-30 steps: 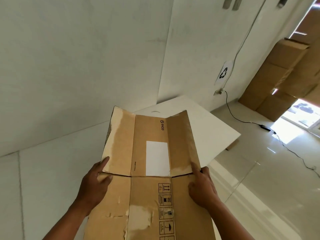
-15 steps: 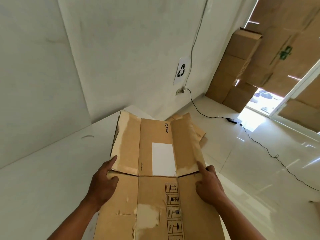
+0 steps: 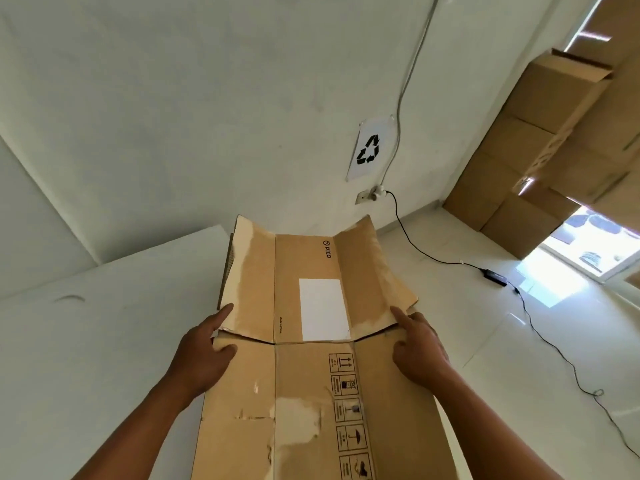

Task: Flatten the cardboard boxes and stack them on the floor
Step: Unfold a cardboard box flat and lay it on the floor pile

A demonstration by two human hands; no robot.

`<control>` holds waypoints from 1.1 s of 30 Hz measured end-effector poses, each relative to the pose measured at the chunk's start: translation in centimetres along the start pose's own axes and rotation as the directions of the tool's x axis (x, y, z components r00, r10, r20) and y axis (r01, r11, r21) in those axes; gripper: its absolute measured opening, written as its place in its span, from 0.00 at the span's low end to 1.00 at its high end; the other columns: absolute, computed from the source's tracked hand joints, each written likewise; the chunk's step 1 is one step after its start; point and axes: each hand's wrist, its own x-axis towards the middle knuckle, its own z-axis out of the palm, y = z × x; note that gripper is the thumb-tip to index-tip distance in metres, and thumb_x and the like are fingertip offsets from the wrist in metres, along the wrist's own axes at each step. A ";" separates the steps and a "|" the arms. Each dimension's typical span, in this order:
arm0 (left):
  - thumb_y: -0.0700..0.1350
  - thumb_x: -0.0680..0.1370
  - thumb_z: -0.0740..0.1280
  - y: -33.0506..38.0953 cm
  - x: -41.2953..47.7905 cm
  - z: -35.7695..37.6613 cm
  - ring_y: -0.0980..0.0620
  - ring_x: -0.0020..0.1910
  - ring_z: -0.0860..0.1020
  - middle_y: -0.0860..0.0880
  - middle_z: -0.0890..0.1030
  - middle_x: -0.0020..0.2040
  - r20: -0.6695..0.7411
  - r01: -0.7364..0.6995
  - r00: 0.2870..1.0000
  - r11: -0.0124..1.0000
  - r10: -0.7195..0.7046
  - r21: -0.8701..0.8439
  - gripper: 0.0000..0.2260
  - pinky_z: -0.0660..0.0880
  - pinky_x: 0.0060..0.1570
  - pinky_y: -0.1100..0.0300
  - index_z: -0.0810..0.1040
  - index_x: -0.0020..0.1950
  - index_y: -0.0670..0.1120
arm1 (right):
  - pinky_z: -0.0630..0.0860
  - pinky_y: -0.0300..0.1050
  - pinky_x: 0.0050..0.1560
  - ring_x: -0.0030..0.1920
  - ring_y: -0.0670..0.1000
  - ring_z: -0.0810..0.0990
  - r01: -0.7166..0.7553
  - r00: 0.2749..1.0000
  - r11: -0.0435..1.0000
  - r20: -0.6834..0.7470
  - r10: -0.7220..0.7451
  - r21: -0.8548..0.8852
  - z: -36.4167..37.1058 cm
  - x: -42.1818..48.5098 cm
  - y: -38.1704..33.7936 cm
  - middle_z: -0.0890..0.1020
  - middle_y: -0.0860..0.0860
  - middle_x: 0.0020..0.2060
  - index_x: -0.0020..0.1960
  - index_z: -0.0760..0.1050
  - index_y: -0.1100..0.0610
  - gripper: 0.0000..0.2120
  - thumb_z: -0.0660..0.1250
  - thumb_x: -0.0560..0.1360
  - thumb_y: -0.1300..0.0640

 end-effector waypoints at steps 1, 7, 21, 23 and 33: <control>0.38 0.78 0.69 1.0 1.4 1.1 0.44 0.68 0.73 0.47 0.71 0.73 -0.007 0.015 1.000 1.000 -0.015 -0.014 0.31 0.74 0.64 0.50 0.64 0.76 0.59 | 0.69 0.49 0.68 0.70 0.54 0.68 0.008 1.000 1.000 0.012 -0.008 -0.004 -0.8 2.1 0.9 0.68 0.50 0.67 0.79 0.58 0.48 0.33 0.62 0.77 0.61; 0.38 0.80 0.65 6.7 12.9 10.5 0.45 0.71 0.70 0.47 0.68 0.75 -0.033 0.027 0.999 0.998 -0.029 -0.050 0.27 0.70 0.64 0.56 0.65 0.75 0.58 | 0.73 0.50 0.65 0.65 0.53 0.71 0.008 0.999 1.000 0.039 -0.007 -0.017 -5.1 16.1 6.7 0.70 0.47 0.60 0.78 0.60 0.48 0.34 0.63 0.74 0.62; 0.36 0.82 0.57 20.7 34.6 32.6 0.47 0.72 0.68 0.47 0.63 0.78 0.142 0.261 0.959 0.958 -0.244 -0.115 0.28 0.71 0.63 0.60 0.59 0.79 0.57 | 0.73 0.46 0.63 0.63 0.53 0.73 -0.003 0.989 0.979 0.146 0.033 -0.204 -16.6 45.1 19.6 0.71 0.49 0.61 0.78 0.60 0.50 0.33 0.63 0.74 0.62; 0.35 0.82 0.58 21.2 36.7 35.6 0.47 0.70 0.70 0.47 0.63 0.78 0.109 0.308 0.949 0.943 -0.295 -0.125 0.29 0.75 0.58 0.60 0.59 0.79 0.57 | 0.74 0.47 0.61 0.61 0.52 0.74 0.019 0.983 0.977 0.181 0.020 -0.212 -16.4 49.5 21.2 0.72 0.49 0.61 0.78 0.61 0.51 0.33 0.63 0.74 0.62; 0.30 0.79 0.59 16.1 49.6 55.4 0.50 0.68 0.72 0.49 0.70 0.72 -0.098 0.536 0.832 0.836 -0.547 -0.114 0.31 0.69 0.62 0.65 0.63 0.77 0.54 | 0.72 0.37 0.48 0.48 0.46 0.71 0.288 0.890 0.933 0.421 -0.176 -0.217 -6.6 75.8 33.2 0.72 0.47 0.54 0.78 0.61 0.50 0.31 0.60 0.76 0.65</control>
